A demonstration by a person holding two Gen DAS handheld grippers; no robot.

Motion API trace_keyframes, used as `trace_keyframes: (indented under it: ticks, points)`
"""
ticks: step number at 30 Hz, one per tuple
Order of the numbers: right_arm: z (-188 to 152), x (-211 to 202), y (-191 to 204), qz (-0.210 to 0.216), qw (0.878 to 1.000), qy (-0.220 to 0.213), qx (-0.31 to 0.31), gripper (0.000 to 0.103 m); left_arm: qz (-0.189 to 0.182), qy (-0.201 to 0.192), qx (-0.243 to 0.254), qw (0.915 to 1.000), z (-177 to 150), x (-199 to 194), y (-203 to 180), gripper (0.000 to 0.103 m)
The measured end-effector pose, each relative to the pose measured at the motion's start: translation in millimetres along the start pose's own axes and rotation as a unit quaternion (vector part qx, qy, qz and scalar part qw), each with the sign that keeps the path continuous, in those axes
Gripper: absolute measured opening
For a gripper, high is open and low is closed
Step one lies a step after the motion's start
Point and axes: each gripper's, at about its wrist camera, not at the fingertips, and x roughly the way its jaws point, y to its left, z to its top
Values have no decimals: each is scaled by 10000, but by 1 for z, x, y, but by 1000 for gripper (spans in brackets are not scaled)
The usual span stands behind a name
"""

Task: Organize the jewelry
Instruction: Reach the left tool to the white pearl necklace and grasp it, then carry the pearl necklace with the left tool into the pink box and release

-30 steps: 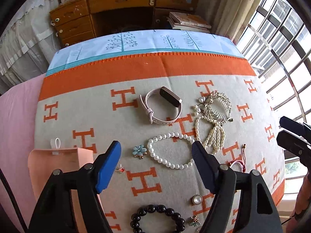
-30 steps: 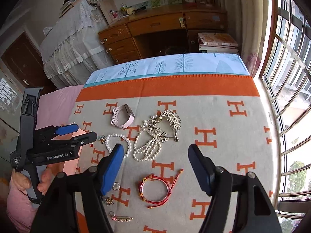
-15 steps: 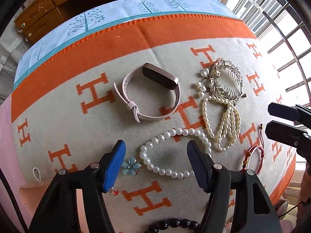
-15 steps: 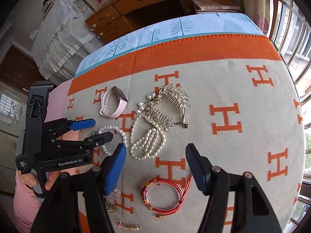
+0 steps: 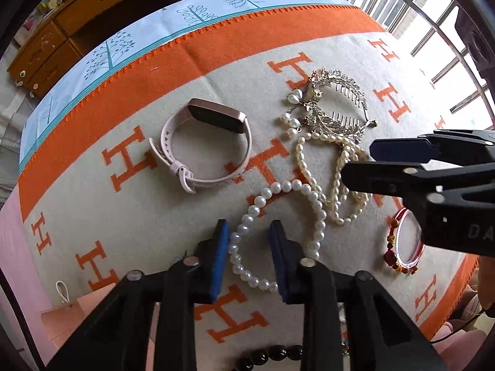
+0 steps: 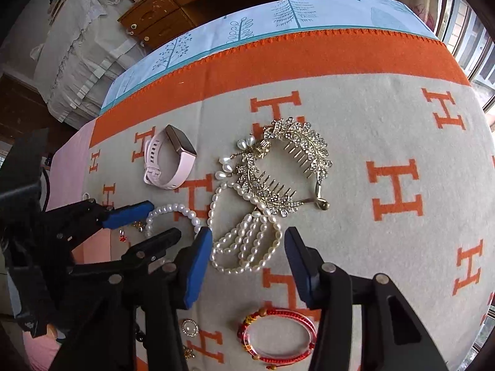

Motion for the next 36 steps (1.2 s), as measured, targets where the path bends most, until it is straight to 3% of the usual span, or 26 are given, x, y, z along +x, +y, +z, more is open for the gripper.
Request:
trace_keyframes:
  ticks: [6,11,16,18,22,27,36]
  points:
    - [4,8,11,-347,9993,-18,-114,44,-340,35,-339,9988,-5,1,-9,8]
    - [3,15,30,-906,9946,-48,-512,43,-620,-81,-820,9947,-31,-6,-1,7]
    - [2,21,43,-1605,9826,-116,-929,23,-712,-156,-953,9928,-34,1,11,7]
    - [2,21,43,-1638,9817,-98,-965,12,-704,-145,-961,9928,-33,1,11,7]
    - [2,19,37,-1572,9836,6,-887,11,-700,-97,-1011,9924,-28,1,11,7]
    - [0,0,20,-1188,9909,-33,-632,10,-523,-117,-930,9942,-19,2,0,9]
    - [-14,-59,18,-701,9943,-484,-647,10,-581,-332,-1203,9905,-18,0,-15,5]
